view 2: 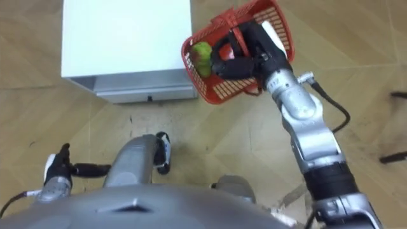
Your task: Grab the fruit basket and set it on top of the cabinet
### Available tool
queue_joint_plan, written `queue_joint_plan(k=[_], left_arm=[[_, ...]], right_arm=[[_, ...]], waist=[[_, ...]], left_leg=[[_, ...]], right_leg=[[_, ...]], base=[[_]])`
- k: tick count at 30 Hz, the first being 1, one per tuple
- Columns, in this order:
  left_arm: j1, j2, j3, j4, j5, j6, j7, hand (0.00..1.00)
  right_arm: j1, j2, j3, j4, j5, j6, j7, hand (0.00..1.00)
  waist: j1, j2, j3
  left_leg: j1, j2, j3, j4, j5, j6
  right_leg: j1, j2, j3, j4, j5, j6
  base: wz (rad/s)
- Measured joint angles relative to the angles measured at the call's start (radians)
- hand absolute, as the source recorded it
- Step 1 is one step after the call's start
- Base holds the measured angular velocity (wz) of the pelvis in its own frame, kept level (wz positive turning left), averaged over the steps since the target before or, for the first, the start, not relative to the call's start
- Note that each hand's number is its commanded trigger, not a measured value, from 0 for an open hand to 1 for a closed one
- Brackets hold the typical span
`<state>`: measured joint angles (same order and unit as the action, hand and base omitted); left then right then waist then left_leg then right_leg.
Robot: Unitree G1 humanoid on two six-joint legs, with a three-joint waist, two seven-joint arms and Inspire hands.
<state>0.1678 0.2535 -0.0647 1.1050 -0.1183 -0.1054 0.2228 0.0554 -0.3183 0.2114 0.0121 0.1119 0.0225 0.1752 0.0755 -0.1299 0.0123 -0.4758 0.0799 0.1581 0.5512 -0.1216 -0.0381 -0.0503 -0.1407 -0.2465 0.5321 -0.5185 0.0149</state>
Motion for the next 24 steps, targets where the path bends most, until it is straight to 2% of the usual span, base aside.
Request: queue_joint_plan(k=[2, 4, 6, 7, 10, 11, 13, 16, 17, 18, 19, 20, 21, 22, 23, 24], left_arm=[[0.002, -0.001, 0.006, 0.021, 0.002, 0.008, -0.004, 0.0], [0.009, -0.001, 0.012, 0.021, 0.002, 0.018, -0.012, 0.0], [0.022, -0.001, 0.015, 0.022, 0.004, 0.023, -0.013, 0.0], [0.025, -0.001, 0.015, 0.024, 0.004, 0.026, -0.013, 0.0], [0.031, -0.001, 0.021, 0.026, 0.004, 0.044, -0.021, 0.0], [0.033, -0.001, 0.021, 0.025, 0.004, 0.047, -0.025, 0.0], [0.024, -0.004, 0.021, 0.022, 0.017, 0.053, -0.039, 0.0], [0.015, -0.011, 0.021, 0.011, 0.05, 0.063, -0.044, 0.0], [-0.001, -0.011, 0.021, 0.012, 0.057, 0.067, -0.044, 0.0], [-0.02, -0.014, 0.021, 0.012, 0.056, 0.072, -0.044, 0.0], [-0.026, -0.014, 0.022, 0.012, 0.056, 0.071, -0.044, 0.0], [-0.04, -0.012, 0.028, 0.012, 0.057, 0.072, -0.042, 0.0], [-0.047, -0.011, 0.032, 0.012, 0.057, 0.072, -0.039, 0.0], [-0.057, -0.007, 0.035, 0.011, 0.056, 0.071, -0.035, 0.0], [-0.067, -0.003, 0.034, 0.012, 0.056, 0.069, -0.031, 0.0], [-0.076, 0.001, 0.033, 0.008, 0.057, 0.065, -0.027, 0.0]], right_arm=[[0.0, 0.0, 0.0, -0.037, 0.001, 0.0, 0.022, 1.0], [0.001, 0.001, 0.001, -0.077, 0.002, 0.0, 0.038, 1.0], [0.001, 0.001, 0.001, -0.12, 0.006, 0.0, 0.059, 1.0], [0.001, 0.001, 0.001, -0.127, 0.01, 0.0, 0.064, 1.0], [0.001, 0.002, 0.001, -0.155, 0.021, 0.0, 0.073, 1.0], [0.001, 0.0, 0.002, -0.155, 0.021, 0.0, 0.081, 1.0], [0.0, 0.0, 0.002, -0.155, 0.03, 0.0, 0.093, 1.0], [0.0, 0.01, 0.003, -0.154, 0.049, 0.0, 0.103, 1.0], [-0.001, 0.019, 0.003, -0.154, 0.048, 0.0, 0.104, 1.0], [-0.003, 0.024, 0.005, -0.151, 0.048, 0.0, 0.106, 1.0], [-0.003, 0.027, 0.009, -0.147, 0.048, 0.0, 0.106, 1.0], [-0.003, 0.033, 0.018, -0.142, 0.046, 0.0, 0.107, 1.0], [-0.003, 0.036, 0.022, -0.141, 0.046, 0.0, 0.107, 1.0], [-0.004, 0.04, 0.032, -0.135, 0.046, -0.001, 0.108, 1.0], [-0.004, 0.042, 0.042, -0.122, 0.044, -0.004, 0.107, 1.0], [-0.004, 0.051, 0.046, -0.096, 0.045, -0.01, 0.108, 1.0]], waist=[[0.003, -0.01, -0.0017], [0.013, -0.008, -0.0011], [0.018, 0.0, 0.0023], [0.018, 0.004, 0.0016], [0.026, 0.013, 0.0064], [0.04, 0.014, 0.0059], [0.053, 0.014, 0.0025], [0.067, 0.006, -0.0073], [0.067, 0.003, -0.0102], [0.067, 0.01, -0.005], [0.069, 0.012, -0.005], [0.07, 0.021, -0.002], [0.07, 0.027, 0.0003], [0.071, 0.036, 0.0021], [0.073, 0.043, 0.0025], [0.073, 0.052, 0.0026]], left_leg=[[0.011, 0.01, 0.0, 0.001, 0.001, -0.001], [0.021, 0.02, 0.0, 0.002, 0.002, -0.003], [0.036, 0.029, 0.0, 0.003, 0.001, -0.003], [0.038, 0.03, 0.0, 0.003, 0.001, -0.003], [0.048, 0.03, 0.008, 0.002, -0.001, -0.001], [0.053, 0.029, 0.017, 0.001, -0.008, 0.001], [0.054, 0.019, 0.022, 0.0, -0.019, 0.011], [0.054, -0.023, 0.028, 0.002, -0.039, 0.035], [0.058, -0.042, 0.03, 0.006, -0.056, 0.049], [0.066, -0.054, 0.03, 0.014, -0.069, 0.061], [0.073, -0.061, 0.032, 0.018, -0.077, 0.066], [0.091, -0.068, 0.035, 0.032, -0.099, 0.073], [0.102, -0.069, 0.035, 0.038, -0.111, 0.077], [0.127, -0.072, 0.032, 0.033, -0.124, 0.086], [0.157, -0.072, 0.026, 0.016, -0.132, 0.093], [0.181, -0.07, 0.018, -0.015, -0.134, 0.097]], right_leg=[[0.02, 0.011, -0.004, -0.018, 0.005, -0.006], [0.042, 0.026, -0.006, -0.048, 0.019, -0.01], [0.071, 0.035, -0.012, -0.072, 0.029, -0.013], [0.073, 0.035, -0.014, -0.073, 0.031, -0.012], [0.086, 0.034, -0.01, -0.081, 0.034, -0.012], [0.086, 0.03, -0.003, -0.079, 0.034, -0.012], [0.087, 0.017, -0.004, -0.079, 0.031, -0.007], [0.095, -0.023, -0.006, -0.078, 0.021, 0.023], [0.099, -0.042, -0.007, -0.051, 0.02, 0.034], [0.073, -0.069, -0.006, 0.04, 0.028, 0.049], [0.054, -0.081, -0.004, 0.097, 0.038, 0.061], [0.018, -0.105, 0.002, 0.204, 0.079, 0.066], [0.001, -0.115, 0.003, 0.257, 0.111, 0.061], [-0.026, -0.133, 0.003, 0.339, 0.187, 0.048], [-0.044, -0.14, 0.002, 0.385, 0.269, 0.044], [-0.065, -0.133, 0.005, 0.398, 0.282, 0.043]], base=[[0.0], [0.0], [0.0], [0.0], [-0.04], [-0.11], [-0.02], [0.13], [0.28], [0.3], [0.18], [0.03], [0.0], [-0.05], [-0.06], [-0.12]])
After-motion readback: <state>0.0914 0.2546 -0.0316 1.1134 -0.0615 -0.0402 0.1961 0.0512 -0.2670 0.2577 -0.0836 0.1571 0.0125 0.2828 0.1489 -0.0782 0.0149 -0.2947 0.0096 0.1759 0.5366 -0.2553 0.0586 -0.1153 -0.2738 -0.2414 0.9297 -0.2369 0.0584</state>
